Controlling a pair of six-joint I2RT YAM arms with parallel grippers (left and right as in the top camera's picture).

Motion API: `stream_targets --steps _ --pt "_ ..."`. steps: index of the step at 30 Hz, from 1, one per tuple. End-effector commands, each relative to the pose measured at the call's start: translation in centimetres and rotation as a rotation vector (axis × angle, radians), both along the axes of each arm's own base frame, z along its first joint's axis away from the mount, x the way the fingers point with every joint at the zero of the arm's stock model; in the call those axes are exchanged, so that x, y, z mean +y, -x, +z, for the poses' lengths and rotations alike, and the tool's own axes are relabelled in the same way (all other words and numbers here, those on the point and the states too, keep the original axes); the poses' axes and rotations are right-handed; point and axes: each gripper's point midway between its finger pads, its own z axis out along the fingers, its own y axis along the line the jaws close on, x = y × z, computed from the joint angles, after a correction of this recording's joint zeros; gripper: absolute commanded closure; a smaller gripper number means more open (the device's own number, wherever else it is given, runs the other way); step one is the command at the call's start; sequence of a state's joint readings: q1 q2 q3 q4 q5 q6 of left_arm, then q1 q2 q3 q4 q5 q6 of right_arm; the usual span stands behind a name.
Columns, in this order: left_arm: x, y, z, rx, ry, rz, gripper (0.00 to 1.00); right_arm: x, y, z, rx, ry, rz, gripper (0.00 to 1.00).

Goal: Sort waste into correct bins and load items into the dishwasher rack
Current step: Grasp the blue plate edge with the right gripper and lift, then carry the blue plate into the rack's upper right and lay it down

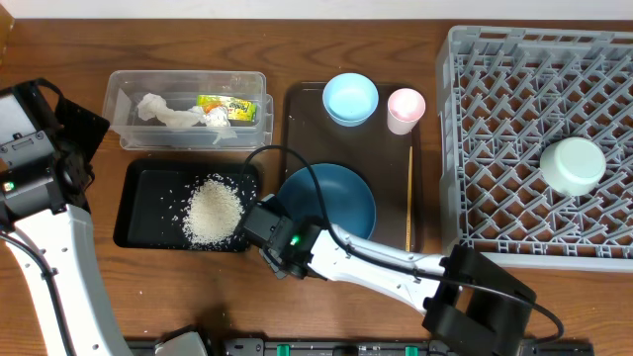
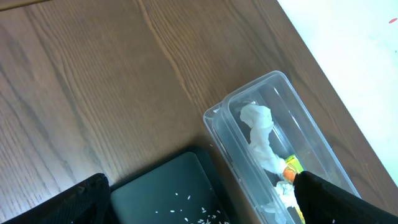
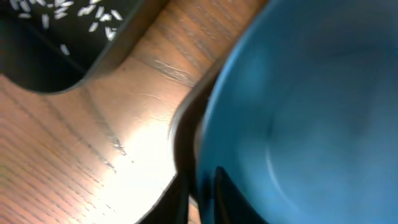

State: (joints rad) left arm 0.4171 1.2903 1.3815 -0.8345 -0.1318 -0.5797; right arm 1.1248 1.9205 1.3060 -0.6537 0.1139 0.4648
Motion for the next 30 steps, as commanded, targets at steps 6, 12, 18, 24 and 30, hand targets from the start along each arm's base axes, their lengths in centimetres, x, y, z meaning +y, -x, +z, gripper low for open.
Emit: stream_targets --steps 6,12,18,24,30 --pt "0.4 0.1 0.3 -0.002 -0.006 0.016 0.04 1.3 -0.2 1.3 -0.002 -0.041 -0.013 0.99" --pt "0.4 0.1 0.3 -0.002 -0.006 0.016 0.04 1.1 -3.2 6.5 -0.025 -0.097 -0.076 0.99" --pt "0.3 0.1 0.3 -0.002 -0.006 0.016 0.04 -3.7 -9.5 14.4 -0.105 -0.206 -0.227 0.99" --pt "0.3 0.1 0.3 -0.002 -0.006 0.016 0.04 -12.4 -14.8 21.3 -0.131 -0.405 -0.339 0.99" --pt "0.3 0.1 0.3 -0.002 -0.006 0.016 0.04 -23.3 -18.9 26.4 -0.159 -0.661 -0.468 0.99"
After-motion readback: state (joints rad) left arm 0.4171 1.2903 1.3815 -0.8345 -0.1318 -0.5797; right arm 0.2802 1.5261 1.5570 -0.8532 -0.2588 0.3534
